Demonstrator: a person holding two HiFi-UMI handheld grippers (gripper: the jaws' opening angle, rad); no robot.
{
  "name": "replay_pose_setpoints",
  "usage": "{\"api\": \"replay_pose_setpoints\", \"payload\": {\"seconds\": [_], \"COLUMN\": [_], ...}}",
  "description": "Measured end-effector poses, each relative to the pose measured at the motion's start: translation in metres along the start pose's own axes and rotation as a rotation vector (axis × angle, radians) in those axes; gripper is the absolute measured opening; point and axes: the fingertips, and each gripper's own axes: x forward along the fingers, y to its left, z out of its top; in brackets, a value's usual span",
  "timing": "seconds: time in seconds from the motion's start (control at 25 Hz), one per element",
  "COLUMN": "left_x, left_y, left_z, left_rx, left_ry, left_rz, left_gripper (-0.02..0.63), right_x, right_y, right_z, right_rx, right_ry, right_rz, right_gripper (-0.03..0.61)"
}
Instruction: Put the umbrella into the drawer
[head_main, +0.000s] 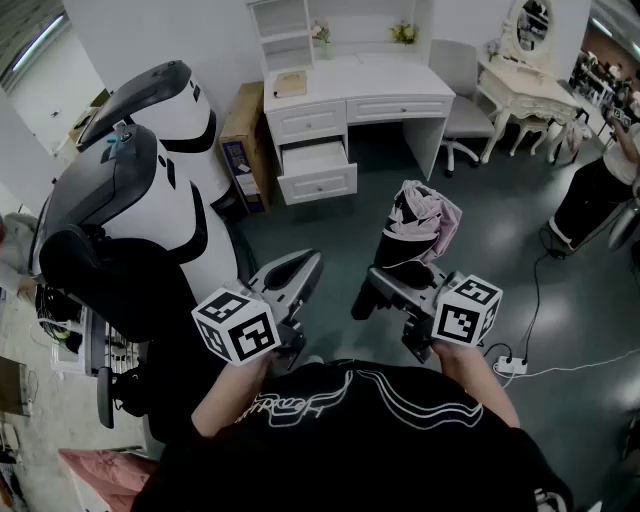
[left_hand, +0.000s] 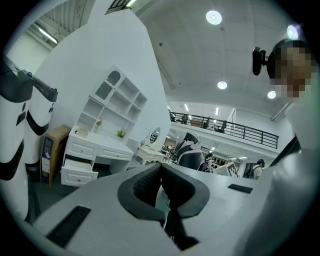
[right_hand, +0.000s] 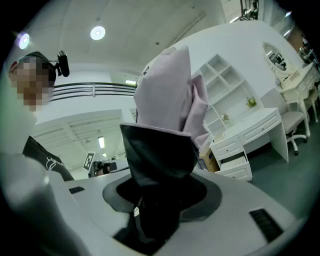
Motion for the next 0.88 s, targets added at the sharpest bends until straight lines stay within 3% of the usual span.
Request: {"api": "replay_pose_setpoints", "payload": {"seconds": [0.44,0.72,0.88], "left_x": [0.005,0.013,0.028], "left_y": [0.0,0.013,0.029], "left_z": [-0.009,-0.02,-0.034], "left_rx": [0.009,-0.01,-0.028], "left_ry": [0.024,0.038,0.045], "left_rz": [-0.022,0.018,0.038], "left_gripper": [0.02,0.02,0.02], "right_x": [-0.001,-0.001,0.004], "right_y": [0.0,-0.024,-0.05], "right_z": [-0.003,-0.012,-0.024], "right_rx": [-0.005,0.107,0.089], "right_ry": [-0.017,-0.023,0.003], "right_rz": [-0.007,0.025,0.014], "right_gripper": [0.207,0.209,0.209]}}
